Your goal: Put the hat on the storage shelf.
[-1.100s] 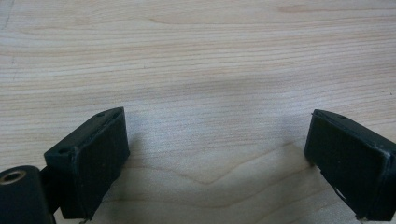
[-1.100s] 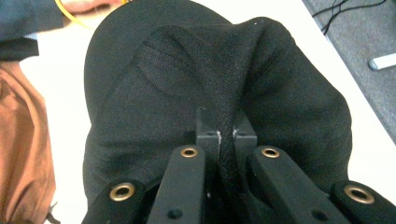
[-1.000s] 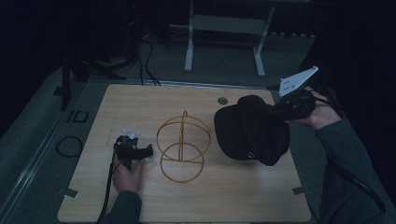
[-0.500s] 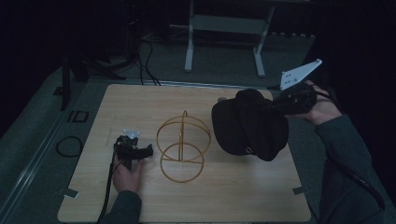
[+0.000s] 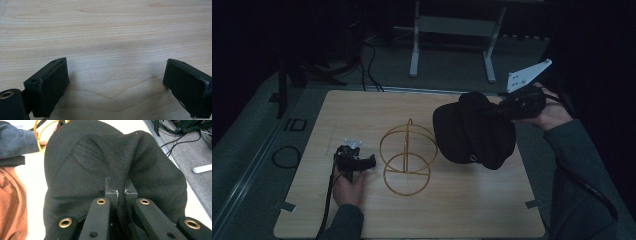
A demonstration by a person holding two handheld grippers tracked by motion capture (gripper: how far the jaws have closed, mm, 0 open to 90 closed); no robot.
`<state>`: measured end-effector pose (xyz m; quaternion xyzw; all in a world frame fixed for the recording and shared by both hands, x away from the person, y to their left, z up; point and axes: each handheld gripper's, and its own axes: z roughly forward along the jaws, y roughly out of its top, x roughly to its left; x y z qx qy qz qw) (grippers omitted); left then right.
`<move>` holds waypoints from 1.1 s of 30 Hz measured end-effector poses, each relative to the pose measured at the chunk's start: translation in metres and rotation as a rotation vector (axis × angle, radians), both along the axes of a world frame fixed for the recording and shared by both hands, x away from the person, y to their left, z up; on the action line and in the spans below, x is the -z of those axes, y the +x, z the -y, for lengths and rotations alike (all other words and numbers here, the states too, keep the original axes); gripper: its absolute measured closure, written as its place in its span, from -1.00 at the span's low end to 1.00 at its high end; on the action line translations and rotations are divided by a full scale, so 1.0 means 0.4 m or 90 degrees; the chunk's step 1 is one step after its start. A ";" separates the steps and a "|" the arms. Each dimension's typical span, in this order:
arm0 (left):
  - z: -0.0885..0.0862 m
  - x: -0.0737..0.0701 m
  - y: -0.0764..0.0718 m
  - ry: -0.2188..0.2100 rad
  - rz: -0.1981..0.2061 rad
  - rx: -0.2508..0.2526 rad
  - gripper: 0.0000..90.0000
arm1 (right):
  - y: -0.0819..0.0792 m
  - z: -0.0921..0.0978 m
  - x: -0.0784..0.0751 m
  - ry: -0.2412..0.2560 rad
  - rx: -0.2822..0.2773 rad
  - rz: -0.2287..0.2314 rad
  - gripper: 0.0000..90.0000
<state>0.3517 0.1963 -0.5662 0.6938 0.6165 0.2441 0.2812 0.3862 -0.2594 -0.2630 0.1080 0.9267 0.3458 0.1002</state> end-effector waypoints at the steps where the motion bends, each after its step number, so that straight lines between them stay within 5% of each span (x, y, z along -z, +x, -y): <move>1: 0.000 0.000 0.000 0.000 0.000 0.000 -0.87 | 0.001 -0.002 -0.001 -0.002 -0.001 0.001 0.92; 33: 0.000 0.000 0.000 0.000 0.000 0.000 -0.87 | 0.002 -0.052 -0.030 0.012 -0.025 0.011 0.92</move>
